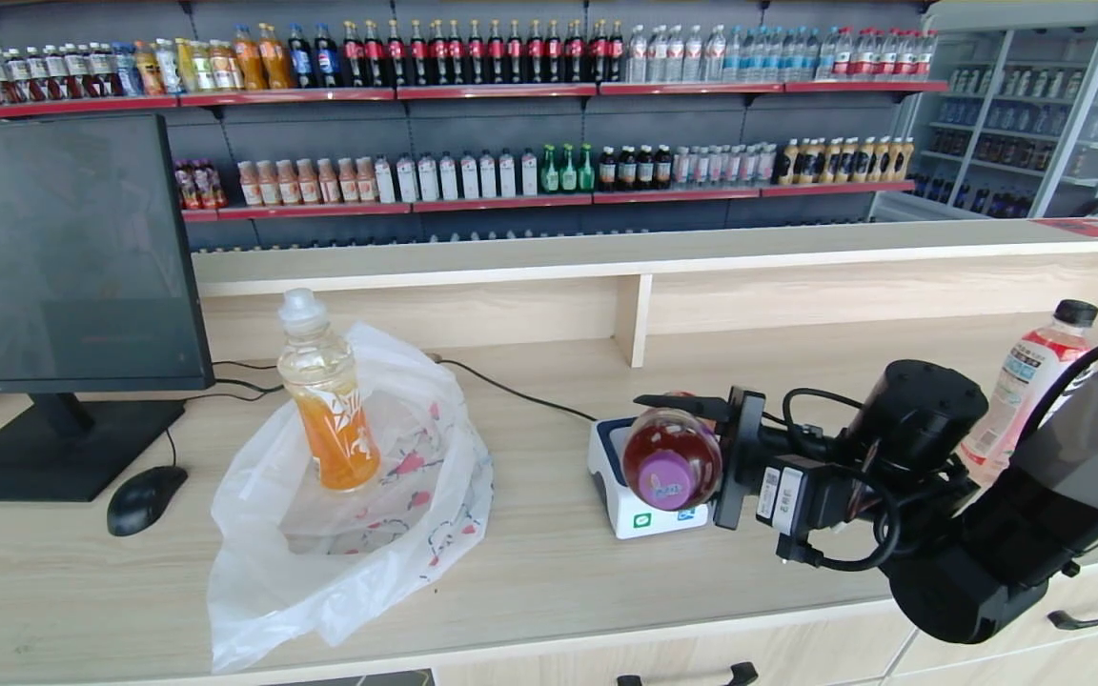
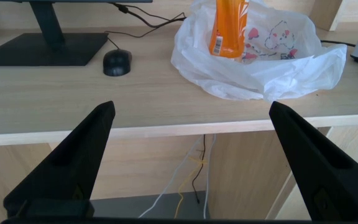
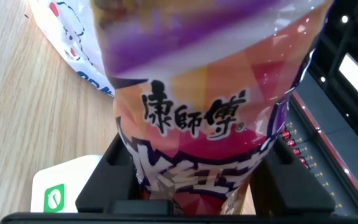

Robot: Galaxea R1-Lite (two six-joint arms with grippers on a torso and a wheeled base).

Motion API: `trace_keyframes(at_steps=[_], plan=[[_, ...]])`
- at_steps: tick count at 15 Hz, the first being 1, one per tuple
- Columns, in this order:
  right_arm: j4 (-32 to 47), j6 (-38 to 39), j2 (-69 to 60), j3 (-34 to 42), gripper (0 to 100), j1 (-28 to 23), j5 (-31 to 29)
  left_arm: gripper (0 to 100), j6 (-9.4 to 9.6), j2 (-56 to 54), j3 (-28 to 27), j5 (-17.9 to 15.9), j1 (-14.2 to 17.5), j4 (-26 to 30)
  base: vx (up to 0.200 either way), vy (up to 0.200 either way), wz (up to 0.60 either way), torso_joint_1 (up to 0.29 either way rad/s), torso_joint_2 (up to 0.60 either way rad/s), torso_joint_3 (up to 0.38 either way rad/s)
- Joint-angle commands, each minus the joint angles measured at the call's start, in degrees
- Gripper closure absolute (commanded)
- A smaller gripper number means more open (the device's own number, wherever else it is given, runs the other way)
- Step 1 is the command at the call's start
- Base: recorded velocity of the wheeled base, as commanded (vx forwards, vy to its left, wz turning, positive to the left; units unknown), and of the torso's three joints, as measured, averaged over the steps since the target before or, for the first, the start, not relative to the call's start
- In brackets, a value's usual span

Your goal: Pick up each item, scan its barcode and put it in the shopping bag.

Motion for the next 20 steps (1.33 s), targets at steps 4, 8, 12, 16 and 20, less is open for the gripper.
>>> trace_keyframes(at_steps=[4,8,12,16,20], plan=[[-0.08,0.64,-1.44,0.05,100,0.45,-0.44,0,-1.68,-0.02,0.00,-0.02,0.00,0.09,0.000,0.000,0.00,0.000,0.00,0.000],[-0.08,6.88,-4.25,-0.74,100,1.41,-6.33,0,-1.51,-0.02,0.00,-0.02,-0.09,0.09,0.000,0.000,0.00,0.000,0.00,0.000],[-0.08,17.69,-8.21,0.93,100,4.14,-19.60,0,-1.59,-0.02,0.00,-0.02,-0.09,0.09,0.000,0.000,0.00,0.000,0.00,0.000],[-0.08,33.33,-10.49,0.31,100,9.94,-38.41,0,-2.21,-0.02,0.00,-0.02,-0.09,0.09,0.000,0.000,0.00,0.000,0.00,0.000],[-0.08,40.98,-13.13,0.31,100,11.08,-50.36,0,-2.21,-0.02,0.00,-0.02,0.00,0.09,0.000,0.000,0.00,0.000,0.00,0.000]])
